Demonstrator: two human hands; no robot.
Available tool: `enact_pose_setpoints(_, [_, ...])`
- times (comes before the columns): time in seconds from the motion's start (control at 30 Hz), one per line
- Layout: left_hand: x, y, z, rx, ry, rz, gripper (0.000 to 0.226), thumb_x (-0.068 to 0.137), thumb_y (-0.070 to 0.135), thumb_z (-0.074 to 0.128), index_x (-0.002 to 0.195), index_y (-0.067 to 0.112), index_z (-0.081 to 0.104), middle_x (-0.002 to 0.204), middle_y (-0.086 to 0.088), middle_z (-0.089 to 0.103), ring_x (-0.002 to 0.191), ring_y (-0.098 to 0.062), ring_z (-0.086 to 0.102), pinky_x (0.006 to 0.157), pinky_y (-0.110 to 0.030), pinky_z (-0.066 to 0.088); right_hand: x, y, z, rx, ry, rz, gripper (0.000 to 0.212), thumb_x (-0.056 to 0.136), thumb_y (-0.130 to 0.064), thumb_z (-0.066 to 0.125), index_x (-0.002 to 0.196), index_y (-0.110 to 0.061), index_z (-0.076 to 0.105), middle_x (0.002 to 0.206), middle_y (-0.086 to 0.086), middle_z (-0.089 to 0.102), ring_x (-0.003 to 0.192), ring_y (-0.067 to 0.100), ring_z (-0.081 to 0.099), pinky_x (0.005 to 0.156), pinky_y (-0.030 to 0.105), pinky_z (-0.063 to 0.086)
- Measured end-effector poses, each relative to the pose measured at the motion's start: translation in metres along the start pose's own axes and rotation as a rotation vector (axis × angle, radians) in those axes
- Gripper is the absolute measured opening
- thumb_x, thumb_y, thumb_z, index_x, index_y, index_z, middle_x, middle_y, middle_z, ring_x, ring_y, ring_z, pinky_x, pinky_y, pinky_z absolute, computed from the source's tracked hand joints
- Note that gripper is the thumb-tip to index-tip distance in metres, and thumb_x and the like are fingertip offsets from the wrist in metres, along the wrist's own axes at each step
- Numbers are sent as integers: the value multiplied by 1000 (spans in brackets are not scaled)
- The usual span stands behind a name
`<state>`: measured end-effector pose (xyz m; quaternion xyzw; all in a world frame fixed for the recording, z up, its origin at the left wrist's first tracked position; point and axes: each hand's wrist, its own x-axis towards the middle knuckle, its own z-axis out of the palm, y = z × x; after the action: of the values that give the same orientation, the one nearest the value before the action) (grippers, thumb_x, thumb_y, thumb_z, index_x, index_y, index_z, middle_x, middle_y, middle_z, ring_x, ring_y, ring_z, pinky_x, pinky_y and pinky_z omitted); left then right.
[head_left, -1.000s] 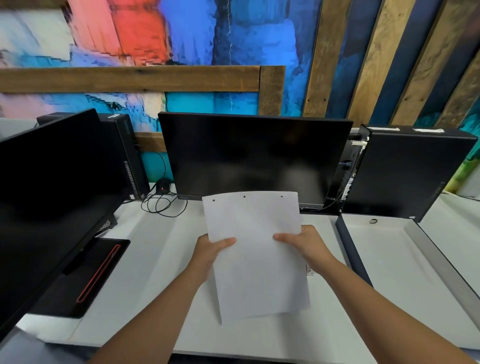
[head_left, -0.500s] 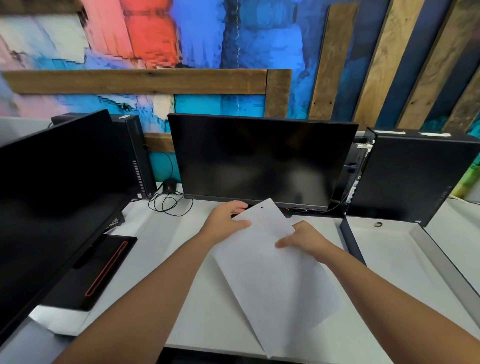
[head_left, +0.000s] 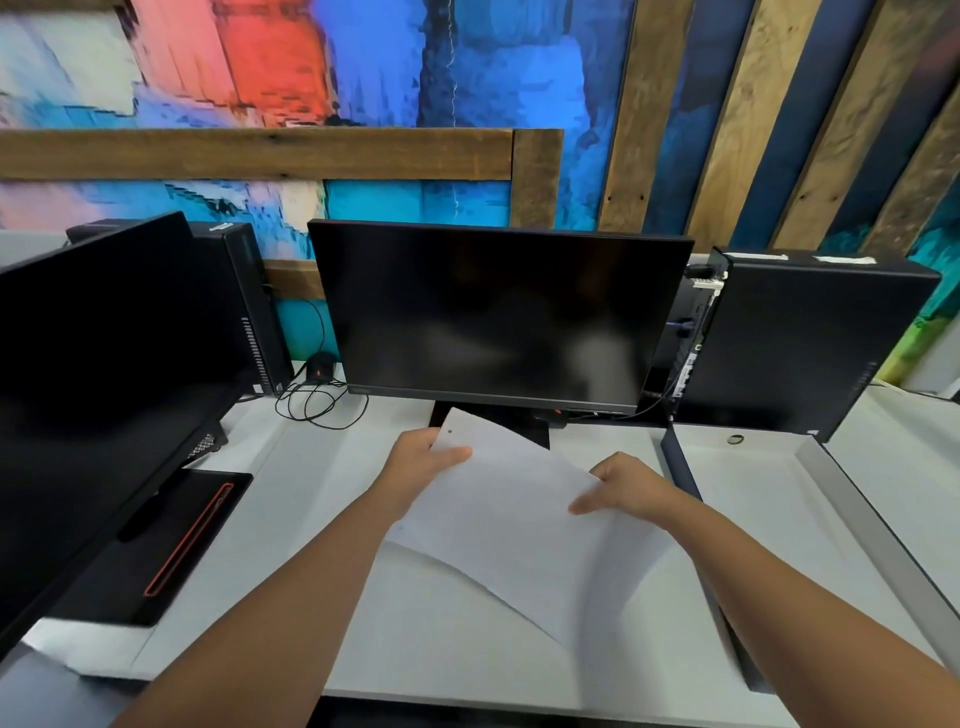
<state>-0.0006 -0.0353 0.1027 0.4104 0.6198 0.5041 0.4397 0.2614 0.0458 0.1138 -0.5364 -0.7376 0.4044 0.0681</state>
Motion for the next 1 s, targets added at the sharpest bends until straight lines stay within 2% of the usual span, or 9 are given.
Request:
enact_pose_setpoints(0.07, [-1,-8,-5,-42,31,-30,13,80,11,73,89,1,71,83,-12,70,72,-25,65,68,-32,53,-2,14,-6,-51,5,5,26,68,-24,79,48,-21,62,59,-1,56,59,15,53,56,24,38])
enact_pose_setpoints(0.2, [-7,-19,-12,-158,71,-38,10,80,9,72,89,3,71,86,-14,71,76,-27,67,72,-35,54,-5,31,-17,-28,49,18,18,68,-24,79,62,-10,70,64,1,59,64,16,54,60,26,38])
enact_pose_setpoints(0.3, [-10,-23,-17,-268,92,-39,10,81,6,70,91,4,71,89,-14,73,78,-28,69,75,-36,55,-12,30,-26,168,84,-49,19,71,-16,79,55,-16,69,57,-5,62,59,12,57,56,18,40])
enact_pose_setpoints(0.4, [-11,-25,-17,-347,73,-31,13,83,2,66,94,4,71,92,-13,74,80,-26,70,74,-34,57,-17,28,-31,415,93,-176,10,76,-9,74,66,-8,72,70,2,69,68,18,62,68,26,45])
enact_pose_setpoints(0.53, [-15,-35,-15,-356,51,-56,19,78,-1,68,97,1,70,95,-16,73,84,-28,70,75,-33,58,-18,33,-25,484,81,-192,7,77,-7,72,70,-7,74,74,3,70,72,19,64,69,27,47])
enact_pose_setpoints(0.7, [-14,-45,-13,-349,65,-101,34,62,11,75,95,2,71,97,-17,73,85,-31,69,75,-34,56,-15,40,-19,520,111,-184,4,77,-9,72,78,-10,76,84,7,73,77,22,67,70,29,49])
enact_pose_setpoints(0.8, [-12,-46,-14,-356,66,-113,33,64,7,75,95,2,70,96,-16,73,85,-30,68,78,-35,55,-13,39,-18,550,134,-178,7,77,-7,73,83,-9,76,88,10,74,77,22,67,71,29,51])
enact_pose_setpoints(0.93, [-14,-58,-12,-347,65,-160,22,77,-3,69,98,2,70,101,-16,73,92,-32,67,83,-38,53,-11,44,-10,596,152,-132,13,73,-6,76,86,-10,76,89,11,74,80,28,68,75,35,54])
enact_pose_setpoints(1.0, [-14,-59,-12,-350,64,-161,22,75,-2,71,97,3,70,100,-15,73,92,-31,67,83,-38,53,-10,47,-8,633,173,-126,14,72,-7,77,85,-10,76,90,11,74,80,28,69,75,35,53])
